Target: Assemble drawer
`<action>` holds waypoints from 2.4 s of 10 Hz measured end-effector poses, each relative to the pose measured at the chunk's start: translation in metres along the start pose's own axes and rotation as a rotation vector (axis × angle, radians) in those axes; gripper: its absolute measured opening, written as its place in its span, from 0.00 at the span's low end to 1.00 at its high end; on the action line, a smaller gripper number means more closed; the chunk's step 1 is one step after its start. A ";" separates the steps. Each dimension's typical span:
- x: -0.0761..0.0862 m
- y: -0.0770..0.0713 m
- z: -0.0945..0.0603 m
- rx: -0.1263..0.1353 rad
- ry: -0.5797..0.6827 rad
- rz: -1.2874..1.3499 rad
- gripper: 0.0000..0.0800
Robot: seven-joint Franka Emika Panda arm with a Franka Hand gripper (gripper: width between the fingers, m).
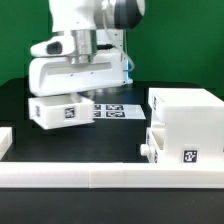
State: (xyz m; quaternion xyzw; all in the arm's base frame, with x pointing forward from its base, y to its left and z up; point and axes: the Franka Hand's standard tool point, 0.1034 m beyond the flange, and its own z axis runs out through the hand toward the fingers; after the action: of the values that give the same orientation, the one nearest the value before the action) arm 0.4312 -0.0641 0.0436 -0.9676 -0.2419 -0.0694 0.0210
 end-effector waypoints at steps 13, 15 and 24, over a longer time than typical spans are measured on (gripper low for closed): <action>0.058 0.013 -0.007 0.008 -0.024 -0.800 0.05; 0.056 0.014 -0.006 0.011 -0.026 -0.898 0.05; 0.097 0.015 -0.010 0.120 -0.086 -0.947 0.05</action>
Offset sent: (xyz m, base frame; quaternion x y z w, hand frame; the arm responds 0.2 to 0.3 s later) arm 0.0429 0.0119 0.0072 0.0180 0.0510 -0.2029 0.9777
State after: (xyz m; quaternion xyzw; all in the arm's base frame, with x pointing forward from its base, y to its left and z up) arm 0.5217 -0.0325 0.0678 -0.7502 -0.6602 -0.0171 0.0327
